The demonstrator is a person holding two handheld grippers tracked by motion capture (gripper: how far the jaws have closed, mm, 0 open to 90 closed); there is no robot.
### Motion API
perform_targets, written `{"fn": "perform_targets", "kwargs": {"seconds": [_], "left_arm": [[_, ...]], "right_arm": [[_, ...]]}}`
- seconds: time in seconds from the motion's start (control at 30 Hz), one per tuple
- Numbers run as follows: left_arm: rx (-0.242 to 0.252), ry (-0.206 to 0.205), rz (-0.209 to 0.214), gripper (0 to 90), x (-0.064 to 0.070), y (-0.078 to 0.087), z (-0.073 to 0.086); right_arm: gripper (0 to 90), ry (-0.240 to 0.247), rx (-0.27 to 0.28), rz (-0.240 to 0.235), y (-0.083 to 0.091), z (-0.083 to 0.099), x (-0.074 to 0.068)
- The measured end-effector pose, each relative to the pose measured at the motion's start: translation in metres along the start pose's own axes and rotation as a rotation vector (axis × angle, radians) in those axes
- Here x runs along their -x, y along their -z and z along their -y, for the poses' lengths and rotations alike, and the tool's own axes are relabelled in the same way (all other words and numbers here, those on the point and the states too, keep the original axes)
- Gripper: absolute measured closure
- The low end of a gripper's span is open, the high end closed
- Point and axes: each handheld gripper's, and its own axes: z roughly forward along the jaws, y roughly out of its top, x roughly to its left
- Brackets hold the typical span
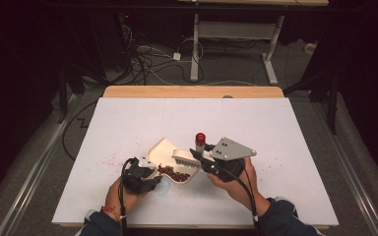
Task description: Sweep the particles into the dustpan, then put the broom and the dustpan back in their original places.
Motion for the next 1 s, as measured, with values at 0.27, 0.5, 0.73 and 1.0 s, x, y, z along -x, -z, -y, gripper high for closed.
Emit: {"fn": "perform_targets", "kwargs": {"seconds": [0.27,0.5,0.73,1.0], "left_arm": [[0.002,0.005,0.002,63.4,-0.002,0.0,0.001],[-0.008,-0.009,-0.002,63.4,-0.002,0.0,0.0],[-0.011,-0.015,-0.006,63.4,-0.002,-0.001,-0.002],[-0.01,-0.016,-0.005,63.4,-0.003,-0.001,-0.003]], "right_arm": [[70.0,-0.018,0.023,0.009,0.016,-0.005,0.016],[70.0,-0.027,0.024,0.013,0.032,-0.005,0.03],[69.9,-0.02,0.009,0.026,0.054,0.0,0.04],[69.9,-0.036,-0.015,0.049,0.073,0.009,0.055]]}}
